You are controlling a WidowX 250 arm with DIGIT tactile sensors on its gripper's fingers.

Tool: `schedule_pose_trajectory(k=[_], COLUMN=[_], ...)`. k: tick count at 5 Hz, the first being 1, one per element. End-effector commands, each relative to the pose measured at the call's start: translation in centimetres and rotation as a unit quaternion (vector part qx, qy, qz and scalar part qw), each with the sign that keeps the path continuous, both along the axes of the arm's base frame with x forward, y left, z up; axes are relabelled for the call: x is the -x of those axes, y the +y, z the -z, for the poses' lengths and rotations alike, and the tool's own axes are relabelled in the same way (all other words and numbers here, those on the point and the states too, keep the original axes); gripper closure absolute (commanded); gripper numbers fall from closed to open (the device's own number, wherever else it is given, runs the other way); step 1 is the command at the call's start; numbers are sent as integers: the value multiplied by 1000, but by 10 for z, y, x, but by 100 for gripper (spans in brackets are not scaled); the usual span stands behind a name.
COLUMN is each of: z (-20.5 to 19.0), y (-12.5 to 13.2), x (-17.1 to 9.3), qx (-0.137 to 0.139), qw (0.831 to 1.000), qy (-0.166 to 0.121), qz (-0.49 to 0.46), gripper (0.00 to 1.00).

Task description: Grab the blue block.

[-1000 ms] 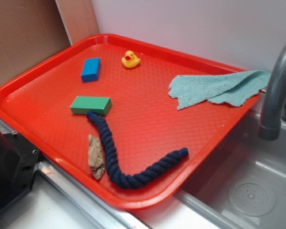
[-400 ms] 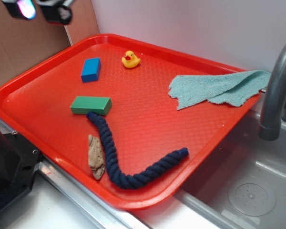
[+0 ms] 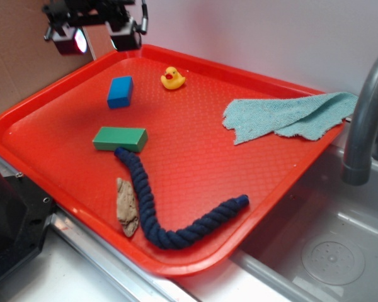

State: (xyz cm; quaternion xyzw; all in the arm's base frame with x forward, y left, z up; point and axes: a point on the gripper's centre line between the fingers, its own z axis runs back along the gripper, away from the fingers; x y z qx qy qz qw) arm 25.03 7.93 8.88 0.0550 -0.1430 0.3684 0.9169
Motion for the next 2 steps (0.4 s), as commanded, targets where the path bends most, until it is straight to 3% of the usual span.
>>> schedule_pose_trajectory(k=[1,2], z=[42,58], y=[-6,0], x=[-26,-28], qx=[40,61], qw=[999,998], qy=[14,32], qz=[13,15], gripper=[0,0])
